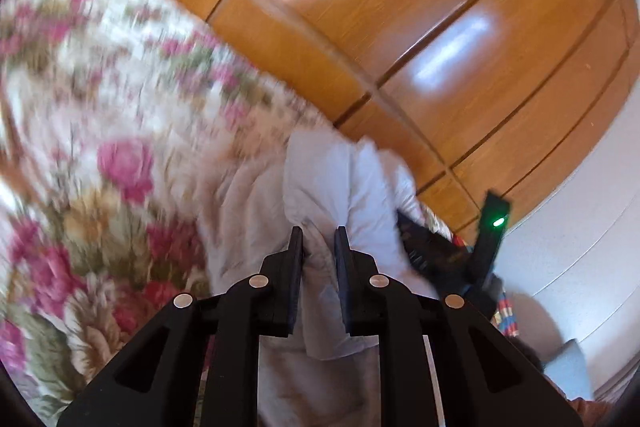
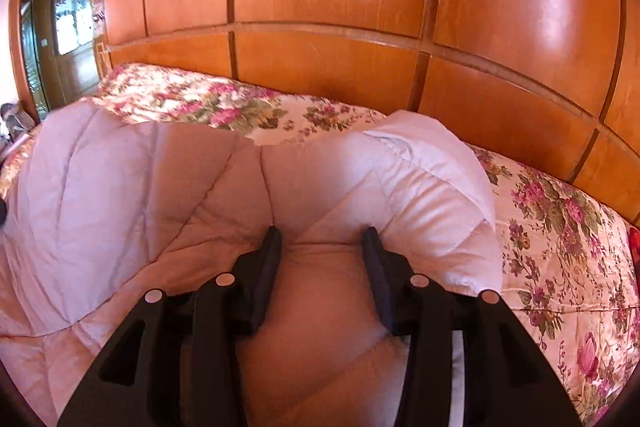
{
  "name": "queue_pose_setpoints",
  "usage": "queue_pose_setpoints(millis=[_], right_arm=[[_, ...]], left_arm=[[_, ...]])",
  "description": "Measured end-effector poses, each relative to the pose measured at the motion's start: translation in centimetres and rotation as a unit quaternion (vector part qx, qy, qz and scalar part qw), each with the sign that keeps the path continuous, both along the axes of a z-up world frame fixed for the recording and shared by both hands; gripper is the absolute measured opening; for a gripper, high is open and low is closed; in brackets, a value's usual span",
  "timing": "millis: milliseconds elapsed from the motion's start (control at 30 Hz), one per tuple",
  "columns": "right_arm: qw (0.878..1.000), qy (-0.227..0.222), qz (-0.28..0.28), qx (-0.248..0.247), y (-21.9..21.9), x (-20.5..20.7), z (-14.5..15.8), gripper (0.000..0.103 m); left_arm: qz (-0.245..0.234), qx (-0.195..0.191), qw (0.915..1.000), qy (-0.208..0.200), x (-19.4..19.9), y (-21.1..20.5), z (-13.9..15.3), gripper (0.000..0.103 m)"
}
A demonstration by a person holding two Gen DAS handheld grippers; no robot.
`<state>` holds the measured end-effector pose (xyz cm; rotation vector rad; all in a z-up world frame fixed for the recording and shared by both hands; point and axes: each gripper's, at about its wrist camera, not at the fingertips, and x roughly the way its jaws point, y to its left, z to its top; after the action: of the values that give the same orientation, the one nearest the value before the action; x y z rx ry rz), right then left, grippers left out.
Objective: Fold small clothes
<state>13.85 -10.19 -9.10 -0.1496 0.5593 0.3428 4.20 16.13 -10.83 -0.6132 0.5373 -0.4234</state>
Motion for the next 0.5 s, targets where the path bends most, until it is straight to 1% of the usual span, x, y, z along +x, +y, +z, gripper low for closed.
queue_pose_setpoints(millis=[67,100,133,167,233,267,333,367,400,433,500], right_arm=[[0.999,-0.009,0.011,0.039,-1.1,-0.8,1.0,0.065],[0.998,-0.015,0.017,0.062,-1.9,-1.3,1.6,0.065],[0.997,-0.019,0.014,0.069,-2.3,-1.7,2.0,0.065],[0.997,-0.025,0.007,0.071,-2.8,-2.3,2.5,0.065],[0.996,-0.029,0.008,0.079,-3.6,-3.0,3.3,0.065],[0.996,-0.03,0.006,0.08,-3.9,-3.3,3.5,0.065],[0.997,-0.031,-0.012,0.076,-4.8,-3.4,3.8,0.065],[0.997,-0.025,-0.021,0.074,-5.0,-3.2,3.7,0.064],[0.997,-0.009,-0.035,0.071,-5.1,-2.5,3.3,0.062],[0.997,0.013,-0.036,0.072,-4.9,-1.7,2.6,0.056],[0.996,0.038,-0.029,0.069,-3.8,-1.1,1.5,0.056]], left_arm=[[-0.007,0.028,0.9994,-0.02,-0.2,-1.6,2.6,0.014],[-0.008,0.041,0.9988,-0.023,0.0,-2.4,3.7,0.017],[-0.007,0.054,0.9983,-0.023,0.3,-3.2,4.7,0.026],[-0.007,0.064,0.9977,-0.02,0.8,-4.2,5.6,0.031],[0.002,0.088,0.9961,-0.004,1.5,-5.6,7.2,0.031],[0.019,0.091,0.9957,-0.006,1.4,-5.9,8.0,0.031],[0.062,0.079,0.9946,-0.029,0.7,-5.6,9.4,0.031],[0.077,0.079,0.9931,-0.038,0.4,-5.5,9.8,0.031],[0.093,0.082,0.9912,-0.045,0.2,-5.3,10.1,0.031],[0.105,0.083,0.9896,-0.051,0.0,-5.2,10.3,0.031],[0.095,0.08,0.9902,-0.063,-0.1,-5.2,10.7,0.031]])
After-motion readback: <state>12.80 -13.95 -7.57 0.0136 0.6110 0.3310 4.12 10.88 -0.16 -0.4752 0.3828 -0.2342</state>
